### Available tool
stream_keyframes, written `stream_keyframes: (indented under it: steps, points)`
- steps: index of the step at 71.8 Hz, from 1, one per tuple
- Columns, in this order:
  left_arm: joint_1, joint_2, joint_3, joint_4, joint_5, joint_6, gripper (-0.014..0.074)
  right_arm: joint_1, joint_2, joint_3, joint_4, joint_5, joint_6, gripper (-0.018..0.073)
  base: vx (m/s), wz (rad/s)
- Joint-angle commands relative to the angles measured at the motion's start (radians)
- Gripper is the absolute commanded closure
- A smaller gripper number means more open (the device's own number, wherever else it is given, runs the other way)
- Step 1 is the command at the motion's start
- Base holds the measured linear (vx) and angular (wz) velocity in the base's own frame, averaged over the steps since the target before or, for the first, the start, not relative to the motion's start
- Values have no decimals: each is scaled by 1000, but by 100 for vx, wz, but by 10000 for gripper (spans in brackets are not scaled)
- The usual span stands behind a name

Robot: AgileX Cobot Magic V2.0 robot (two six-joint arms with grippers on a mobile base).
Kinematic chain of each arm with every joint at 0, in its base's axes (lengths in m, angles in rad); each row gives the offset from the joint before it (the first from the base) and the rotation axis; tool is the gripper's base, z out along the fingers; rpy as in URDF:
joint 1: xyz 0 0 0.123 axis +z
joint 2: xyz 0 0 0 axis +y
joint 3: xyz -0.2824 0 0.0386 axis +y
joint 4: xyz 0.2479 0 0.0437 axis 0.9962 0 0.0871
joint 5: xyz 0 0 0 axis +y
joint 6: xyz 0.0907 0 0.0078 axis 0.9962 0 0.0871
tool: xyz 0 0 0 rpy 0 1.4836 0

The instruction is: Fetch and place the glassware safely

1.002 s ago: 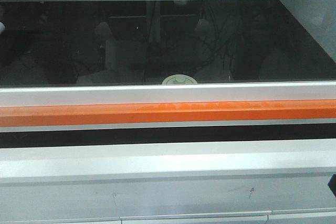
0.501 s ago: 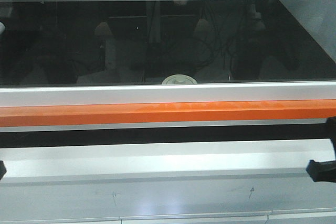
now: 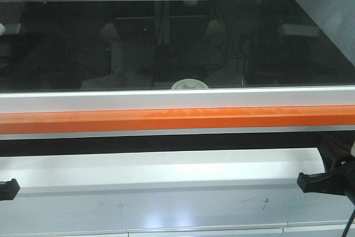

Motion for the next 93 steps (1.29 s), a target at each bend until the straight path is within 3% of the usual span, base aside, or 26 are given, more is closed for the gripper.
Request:
stream_keyframes:
  steps: [1,54,93]
  points:
    - [-4,34,-22,-3,-99,-11,603,2,43,-22,2,-151,-3,563,0,0]
    - [-4,250,-23,-3,-358,-7,603,2,247,-22,10,-446,-4,560,0,0]
    - [-4,304,-25,-3,-559,-7,603,2,259,-22,15,-513,-8,560,0,0]
